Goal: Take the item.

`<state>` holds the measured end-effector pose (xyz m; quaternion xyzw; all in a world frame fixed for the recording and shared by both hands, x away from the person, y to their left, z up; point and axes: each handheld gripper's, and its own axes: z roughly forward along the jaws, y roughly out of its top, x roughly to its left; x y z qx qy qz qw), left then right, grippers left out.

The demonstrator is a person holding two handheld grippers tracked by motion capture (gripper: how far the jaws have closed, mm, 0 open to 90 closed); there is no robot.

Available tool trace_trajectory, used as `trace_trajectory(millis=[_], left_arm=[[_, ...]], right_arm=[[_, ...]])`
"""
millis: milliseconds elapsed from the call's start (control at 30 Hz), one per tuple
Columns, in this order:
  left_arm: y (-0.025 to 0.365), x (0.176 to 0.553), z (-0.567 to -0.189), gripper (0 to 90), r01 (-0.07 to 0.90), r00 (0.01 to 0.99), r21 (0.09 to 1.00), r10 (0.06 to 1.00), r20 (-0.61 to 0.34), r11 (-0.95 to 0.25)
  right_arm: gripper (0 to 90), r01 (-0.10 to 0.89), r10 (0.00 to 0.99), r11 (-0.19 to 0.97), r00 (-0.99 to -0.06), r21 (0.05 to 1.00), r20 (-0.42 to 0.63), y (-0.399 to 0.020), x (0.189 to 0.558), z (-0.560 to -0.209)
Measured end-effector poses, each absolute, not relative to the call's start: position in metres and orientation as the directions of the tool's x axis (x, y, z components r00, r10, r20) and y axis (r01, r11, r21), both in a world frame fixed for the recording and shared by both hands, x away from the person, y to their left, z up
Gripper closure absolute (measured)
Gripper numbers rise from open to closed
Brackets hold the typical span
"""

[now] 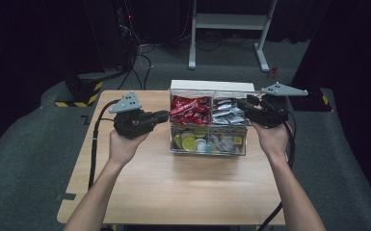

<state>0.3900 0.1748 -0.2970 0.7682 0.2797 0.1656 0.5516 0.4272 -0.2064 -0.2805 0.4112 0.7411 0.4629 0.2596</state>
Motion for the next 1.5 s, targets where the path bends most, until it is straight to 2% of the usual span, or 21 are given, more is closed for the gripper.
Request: trace_trajectory(millis=[533, 1500], left_arm=[[0.197, 0.375, -0.302, 83.9, 0.251, 0.766, 0.946, 0.64, -0.064, -0.206], [0.261, 0.353, -0.322, 83.9, 0.278, 0.653, 0.955, 0.749, -0.11, -0.101]], right_arm=[[56.7, 0.375, 0.849, 0.229, -0.528, 0.898, 0.004, -0.206, 0.428, -0.282], [56.6, 0.379, 0.851, 0.233, -0.525, 0.896, 0.001, -0.205, 0.429, -0.281]])
